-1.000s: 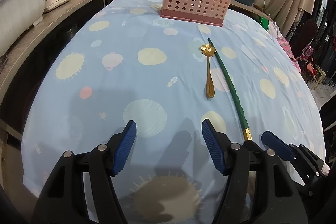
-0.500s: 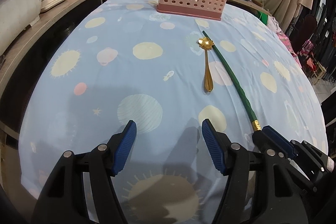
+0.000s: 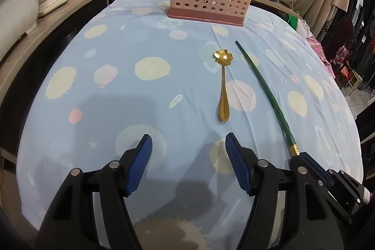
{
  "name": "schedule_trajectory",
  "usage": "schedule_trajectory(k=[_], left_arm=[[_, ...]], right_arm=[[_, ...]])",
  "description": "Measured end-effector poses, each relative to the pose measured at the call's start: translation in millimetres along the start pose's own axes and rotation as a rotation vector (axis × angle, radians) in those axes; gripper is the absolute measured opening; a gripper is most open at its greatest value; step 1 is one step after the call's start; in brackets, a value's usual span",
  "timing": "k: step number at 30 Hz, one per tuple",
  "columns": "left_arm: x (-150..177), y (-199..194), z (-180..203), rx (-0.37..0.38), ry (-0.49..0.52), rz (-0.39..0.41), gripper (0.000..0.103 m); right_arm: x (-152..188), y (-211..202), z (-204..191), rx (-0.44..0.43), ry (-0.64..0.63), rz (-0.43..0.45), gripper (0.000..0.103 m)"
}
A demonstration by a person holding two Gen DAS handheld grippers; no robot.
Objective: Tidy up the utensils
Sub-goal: 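Grasp the green chopstick with the right tool, then grasp the gold spoon with the left tool while the right tool holds the green chopstick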
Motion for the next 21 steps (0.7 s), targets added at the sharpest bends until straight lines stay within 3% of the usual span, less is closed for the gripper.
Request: schedule_trajectory(k=[13,19,21], left_arm=[[-16.3,21.3,24.3,0.014,0.012,-0.007,0.061],[-16.7,25.6,32.7,0.02,0.033,-0.004,0.044],[-16.8,26.4,34.3,0.025,0.038,-0.005,0.027]], right_arm=[[-0.2,5.8,22.2,0.005,0.056,-0.002,0.007],[-0.3,7.0,23.3,-0.005,0.063,-0.001,0.007],[-0.7,7.4,23.9,-0.008,0.064,0.0,0.007]])
Point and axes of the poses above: each gripper's, at about its wrist camera, not at the fingertips, and y roughly the way its jaws point, z to its right, x to its underside, the point moved 6 cm from there along y, roughly the way its jaws point, and after that the axes turned 9 degrees about -y, right-handed, at the moved point
